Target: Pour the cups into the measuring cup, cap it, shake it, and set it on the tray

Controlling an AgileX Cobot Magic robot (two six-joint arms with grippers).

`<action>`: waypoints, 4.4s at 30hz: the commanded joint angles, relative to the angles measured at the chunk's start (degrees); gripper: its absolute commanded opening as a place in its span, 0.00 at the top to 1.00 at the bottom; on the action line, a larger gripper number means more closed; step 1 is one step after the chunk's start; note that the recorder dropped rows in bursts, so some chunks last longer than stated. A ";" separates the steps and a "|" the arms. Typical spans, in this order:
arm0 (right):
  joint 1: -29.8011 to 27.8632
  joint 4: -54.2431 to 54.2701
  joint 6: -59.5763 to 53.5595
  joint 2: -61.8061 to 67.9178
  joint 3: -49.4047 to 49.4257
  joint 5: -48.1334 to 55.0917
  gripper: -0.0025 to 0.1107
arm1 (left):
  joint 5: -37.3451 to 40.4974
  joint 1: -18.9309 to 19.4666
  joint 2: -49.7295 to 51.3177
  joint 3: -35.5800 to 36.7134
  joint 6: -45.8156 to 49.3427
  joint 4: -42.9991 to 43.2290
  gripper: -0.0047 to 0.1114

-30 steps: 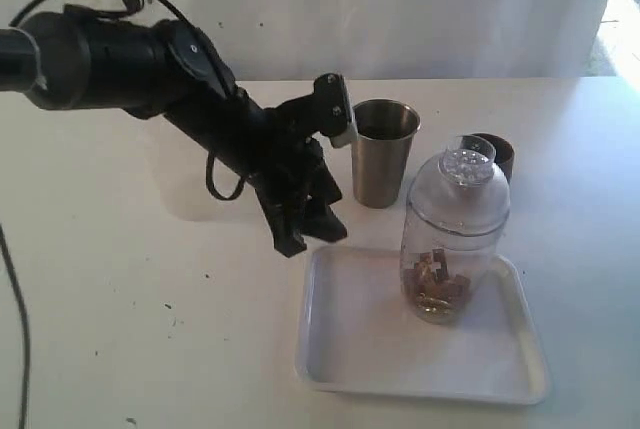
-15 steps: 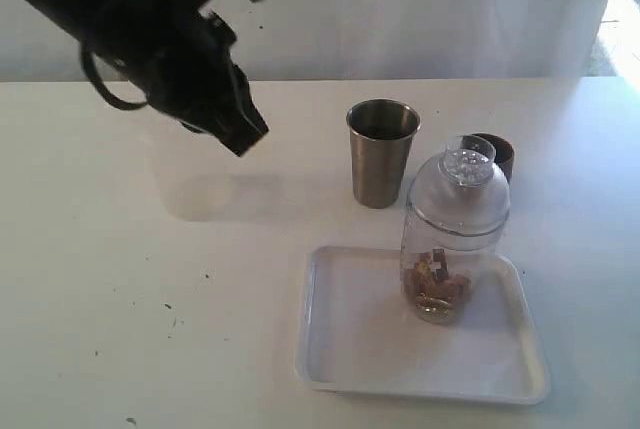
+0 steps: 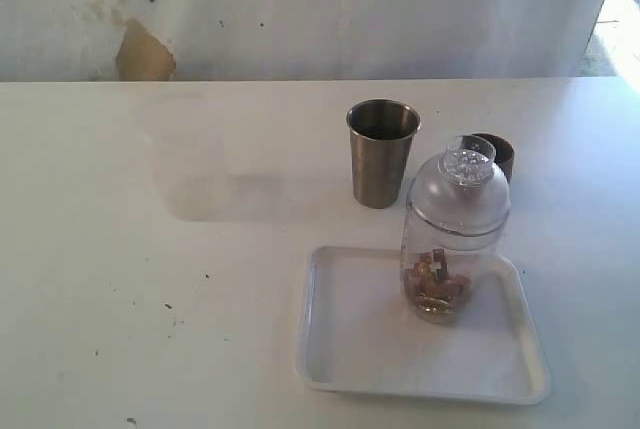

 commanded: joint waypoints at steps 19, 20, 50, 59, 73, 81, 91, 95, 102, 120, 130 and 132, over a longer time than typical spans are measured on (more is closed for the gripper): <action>-0.12 0.00 0.06 -0.28 0.28 -0.21 0.98 | -27.13 -0.16 -23.18 47.51 -0.29 -22.33 0.96; -0.12 0.00 0.06 -0.28 0.28 -0.21 0.98 | -27.25 -0.16 -23.18 47.51 -0.29 -22.33 0.96; -0.12 0.00 0.06 -0.28 0.28 -0.21 0.98 | -41.52 23.88 -35.92 62.75 -21.11 11.51 0.96; -0.12 0.00 1.47 -0.28 0.28 -0.21 0.98 | -30.50 32.94 -47.20 63.88 -21.11 13.64 0.96; -0.12 0.00 1.47 -0.28 0.28 -0.21 0.98 | -28.61 36.39 -47.20 63.88 -21.11 16.79 0.96; -0.12 0.00 1.47 -0.28 0.28 -0.21 0.98 | -28.70 36.39 -47.20 63.88 -21.11 16.77 0.96; -0.12 0.00 1.47 -0.28 0.28 -0.21 0.98 | -28.70 36.39 -47.20 63.88 -21.11 16.77 0.96; -0.12 0.00 1.47 -0.28 0.28 -0.21 0.98 | -28.70 36.39 -47.20 63.88 -21.11 16.77 0.96; -0.12 0.00 1.47 -0.28 0.28 -0.21 0.98 | -28.70 36.39 -47.20 63.88 -21.11 16.77 0.96; -0.12 0.00 1.47 -0.28 0.28 -0.21 0.98 | -28.70 36.39 -47.20 63.88 -21.11 16.77 0.96; -0.12 0.00 1.47 -0.28 0.28 -0.21 0.98 | -28.70 36.39 -47.20 63.88 -21.11 16.77 0.96; -0.12 0.00 1.47 -0.28 0.28 -0.21 0.98 | -28.70 36.39 -47.20 63.88 -21.11 16.77 0.96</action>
